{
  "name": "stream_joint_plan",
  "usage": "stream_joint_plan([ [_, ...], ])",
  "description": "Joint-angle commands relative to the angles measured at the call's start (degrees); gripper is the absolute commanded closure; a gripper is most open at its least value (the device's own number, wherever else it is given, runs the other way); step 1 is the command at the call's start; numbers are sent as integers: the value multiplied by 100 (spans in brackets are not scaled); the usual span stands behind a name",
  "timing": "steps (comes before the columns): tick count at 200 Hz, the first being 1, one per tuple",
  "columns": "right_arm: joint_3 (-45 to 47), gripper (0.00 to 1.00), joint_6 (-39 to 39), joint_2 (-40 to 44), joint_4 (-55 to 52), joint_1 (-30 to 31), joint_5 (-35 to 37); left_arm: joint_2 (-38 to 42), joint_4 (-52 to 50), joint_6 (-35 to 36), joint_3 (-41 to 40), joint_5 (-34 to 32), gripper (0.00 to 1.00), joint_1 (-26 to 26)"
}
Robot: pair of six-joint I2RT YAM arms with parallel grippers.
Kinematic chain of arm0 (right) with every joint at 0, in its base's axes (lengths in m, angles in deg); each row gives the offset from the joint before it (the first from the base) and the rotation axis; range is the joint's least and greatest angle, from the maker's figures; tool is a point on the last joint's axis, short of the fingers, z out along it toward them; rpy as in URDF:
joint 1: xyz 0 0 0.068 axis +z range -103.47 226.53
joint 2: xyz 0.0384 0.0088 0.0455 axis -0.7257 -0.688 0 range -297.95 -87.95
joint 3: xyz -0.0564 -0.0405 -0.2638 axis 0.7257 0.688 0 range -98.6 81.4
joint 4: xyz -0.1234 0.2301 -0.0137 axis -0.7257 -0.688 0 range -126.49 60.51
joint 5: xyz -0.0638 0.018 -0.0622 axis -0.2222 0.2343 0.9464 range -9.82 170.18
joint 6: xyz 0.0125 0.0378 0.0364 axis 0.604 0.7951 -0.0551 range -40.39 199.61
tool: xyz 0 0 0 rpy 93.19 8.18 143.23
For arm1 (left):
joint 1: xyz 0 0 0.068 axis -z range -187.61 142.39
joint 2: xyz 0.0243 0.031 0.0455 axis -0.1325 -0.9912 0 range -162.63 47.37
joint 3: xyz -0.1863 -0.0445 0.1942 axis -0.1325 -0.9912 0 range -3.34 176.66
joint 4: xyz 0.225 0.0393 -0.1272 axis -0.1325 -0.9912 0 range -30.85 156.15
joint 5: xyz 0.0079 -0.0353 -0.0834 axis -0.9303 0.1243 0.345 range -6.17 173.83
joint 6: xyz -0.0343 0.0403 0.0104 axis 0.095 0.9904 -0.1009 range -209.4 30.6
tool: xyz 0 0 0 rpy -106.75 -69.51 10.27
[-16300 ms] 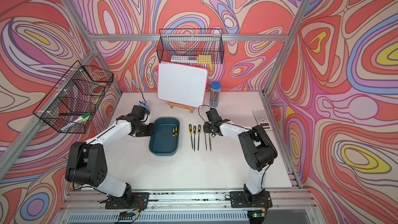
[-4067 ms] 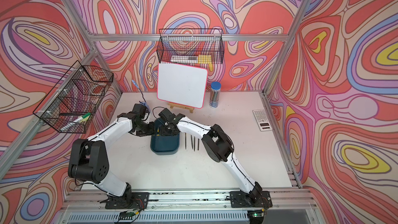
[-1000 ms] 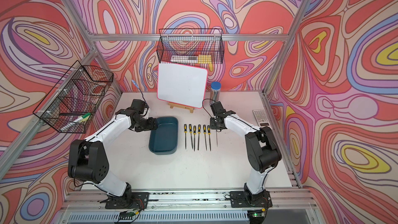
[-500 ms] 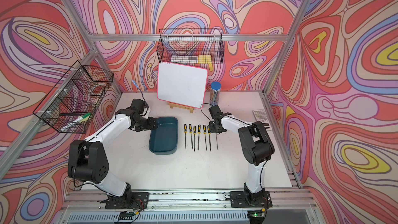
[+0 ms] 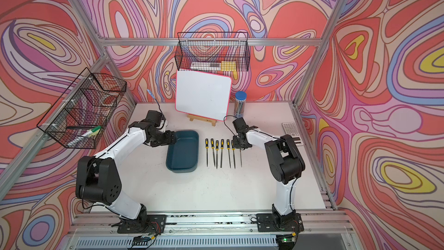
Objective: Take the file tool out of the storage box
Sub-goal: Place the file tool at the center of the board, then reset both arms
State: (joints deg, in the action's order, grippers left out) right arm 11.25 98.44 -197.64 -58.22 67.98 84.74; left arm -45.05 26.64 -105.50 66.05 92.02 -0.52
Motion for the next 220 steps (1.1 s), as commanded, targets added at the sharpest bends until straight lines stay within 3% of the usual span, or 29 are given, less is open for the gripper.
stream_joint_plan([
  [1,-33,66,14,11,15,-13,-5,66,-51,-25,162,-87,19,-15],
  [42,-218,58,-66,482,-51,-23,152,354,404,69,49,-179,7,-15],
  [72,-358,28,-312,1272,219,-25,502,840,1383,326,-482,-721,1,-79],
  [98,300,2,-555,2104,1173,-94,964,1307,2887,372,-1383,-1298,0,-179],
  [114,801,2,-518,2523,1701,-304,1129,1492,4091,493,-2142,-1775,0,-231],
  [137,1335,2,-411,2875,2070,-651,1619,1456,5469,799,-2900,-1766,0,-296],
  [182,2477,2,-943,3503,3242,-1003,2695,1147,5898,1373,-3252,-2590,0,-305],
  [202,3203,2,-1505,3511,4290,-1235,2497,1097,6821,1413,-3737,-2633,1,-314],
  [220,3673,2,-1515,3334,5059,-1369,2338,945,7698,1427,-4236,-2461,0,-314],
])
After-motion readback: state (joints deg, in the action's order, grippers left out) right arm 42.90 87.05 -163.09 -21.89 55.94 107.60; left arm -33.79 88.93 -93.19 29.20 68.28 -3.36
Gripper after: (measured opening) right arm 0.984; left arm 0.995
